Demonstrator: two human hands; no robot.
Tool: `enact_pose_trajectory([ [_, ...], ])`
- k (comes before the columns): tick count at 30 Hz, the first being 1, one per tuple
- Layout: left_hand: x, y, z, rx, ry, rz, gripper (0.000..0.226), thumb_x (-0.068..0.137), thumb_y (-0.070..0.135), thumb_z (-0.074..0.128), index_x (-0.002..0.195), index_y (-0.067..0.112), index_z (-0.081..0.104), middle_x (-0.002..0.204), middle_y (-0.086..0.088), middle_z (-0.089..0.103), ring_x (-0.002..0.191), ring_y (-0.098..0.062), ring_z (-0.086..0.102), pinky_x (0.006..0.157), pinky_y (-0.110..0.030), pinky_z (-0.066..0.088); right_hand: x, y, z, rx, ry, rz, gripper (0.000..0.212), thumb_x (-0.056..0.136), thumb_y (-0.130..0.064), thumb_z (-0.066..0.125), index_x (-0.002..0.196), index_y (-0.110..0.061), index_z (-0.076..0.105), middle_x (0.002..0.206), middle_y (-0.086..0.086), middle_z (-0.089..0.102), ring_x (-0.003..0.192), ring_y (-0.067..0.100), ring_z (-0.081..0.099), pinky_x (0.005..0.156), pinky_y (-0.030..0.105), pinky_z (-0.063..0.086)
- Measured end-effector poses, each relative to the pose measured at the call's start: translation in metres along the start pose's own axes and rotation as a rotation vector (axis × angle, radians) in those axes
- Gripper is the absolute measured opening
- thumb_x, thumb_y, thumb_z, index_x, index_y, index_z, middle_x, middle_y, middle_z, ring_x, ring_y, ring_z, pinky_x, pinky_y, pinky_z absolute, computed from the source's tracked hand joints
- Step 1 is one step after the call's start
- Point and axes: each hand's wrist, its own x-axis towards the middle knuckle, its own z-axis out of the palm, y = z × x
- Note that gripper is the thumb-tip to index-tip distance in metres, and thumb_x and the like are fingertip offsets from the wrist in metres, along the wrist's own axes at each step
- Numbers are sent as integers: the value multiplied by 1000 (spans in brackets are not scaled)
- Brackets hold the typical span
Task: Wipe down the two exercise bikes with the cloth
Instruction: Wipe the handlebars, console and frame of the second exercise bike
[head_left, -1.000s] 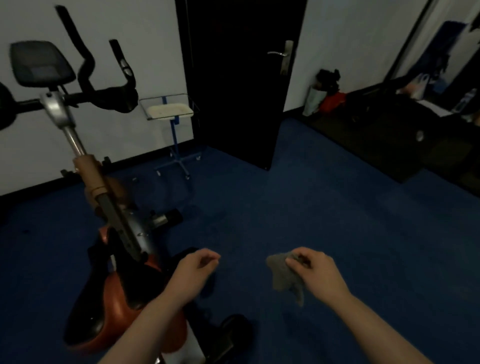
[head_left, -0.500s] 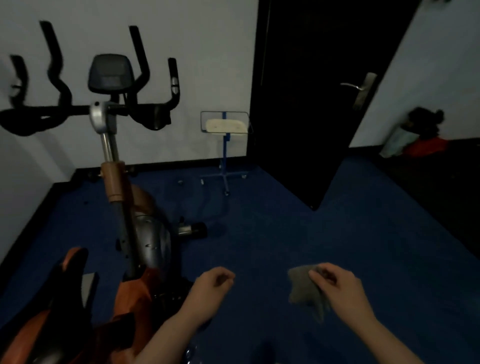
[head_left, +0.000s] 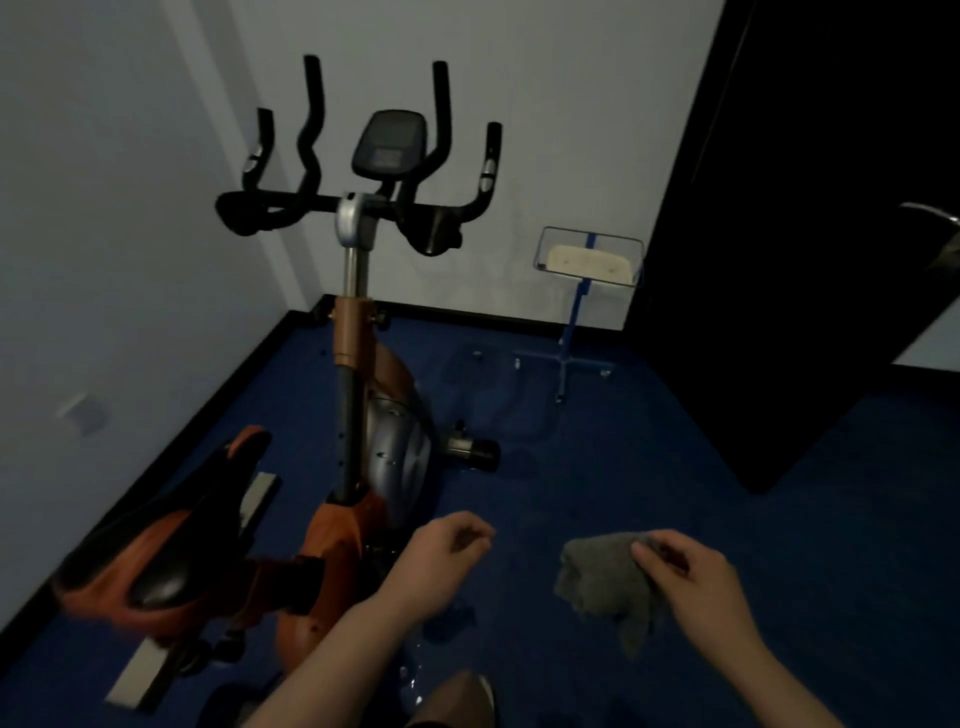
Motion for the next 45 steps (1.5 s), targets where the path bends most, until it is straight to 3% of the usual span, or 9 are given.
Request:
enact_pose_trajectory([
  [4, 9, -2, -1, -46, 33, -15, 10, 94, 15, 60, 98, 22, 67, 95, 7, 68, 92, -3, 62, 79, -11, 47, 24, -17, 3, -11, -54, -60, 9, 89, -23, 67, 81, -25, 71, 78, -9, 72, 76, 3, 66, 66, 19, 49],
  [10, 49, -6, -31, -87, 81, -6, 11, 95, 18, 60, 100, 24, 67, 98, 8, 69, 94, -4, 64, 86, -23, 52, 70, -60, 24, 21, -47, -182, 7, 89, -23, 67, 84, -25, 71, 79, -11, 71, 75, -1, 64, 62, 13, 48],
  [15, 117, 2, -84, -120, 155, 77, 12, 94, 17, 60, 97, 26, 68, 93, 13, 68, 86, 10, 60, 70, -5, 43, 126, -105, 64, 55, -71, -229, 7, 90, -22, 66, 86, -22, 72, 80, -7, 71, 77, 3, 66, 69, 25, 55],
  [20, 193, 3, -146, -91, 149, 122, 12, 95, 16, 59, 100, 23, 68, 93, 11, 67, 78, 12, 59, 66, -3, 42, 195, -152, 112, 51, -59, -242, 10, 90, -21, 66, 82, -24, 71, 77, -4, 71, 75, 8, 66, 69, 30, 56],
  [26, 270, -11, -223, -91, 158, 116, 12, 95, 17, 60, 102, 22, 69, 100, 8, 69, 94, -1, 63, 83, -13, 50, 266, -207, 163, 64, -29, -243, 12, 89, -23, 67, 78, -27, 70, 73, -4, 69, 72, 13, 65, 66, 31, 53],
  [30, 314, 0, -253, -95, 119, 183, 13, 94, 15, 60, 96, 27, 67, 96, 11, 68, 91, 4, 62, 76, -6, 45, 290, -233, 185, 131, 20, -232, 11, 90, -20, 66, 81, -24, 71, 78, -7, 70, 75, 6, 66, 63, 21, 53],
  [38, 351, 35, -264, -149, 272, 341, 20, 94, 12, 58, 99, 28, 69, 94, 18, 68, 85, 13, 59, 67, -1, 40, 314, -265, 180, 237, 133, -244, 10, 91, -18, 64, 85, -21, 72, 82, -10, 72, 77, 2, 67, 68, 15, 52],
  [43, 359, 51, -254, -121, 372, 325, 20, 93, 7, 59, 101, 23, 68, 99, 6, 67, 92, -4, 61, 81, -20, 48, 328, -278, 159, 308, 160, -279, 5, 90, -20, 66, 87, -18, 70, 82, -5, 70, 78, 2, 66, 67, 15, 52],
  [45, 365, 59, -253, -93, 424, 321, 19, 92, 6, 60, 101, 22, 67, 100, 3, 66, 92, -6, 61, 79, -17, 47, 334, -282, 153, 349, 183, -270, 5, 89, -21, 67, 87, -17, 69, 81, -4, 70, 77, 3, 66, 66, 18, 53],
])
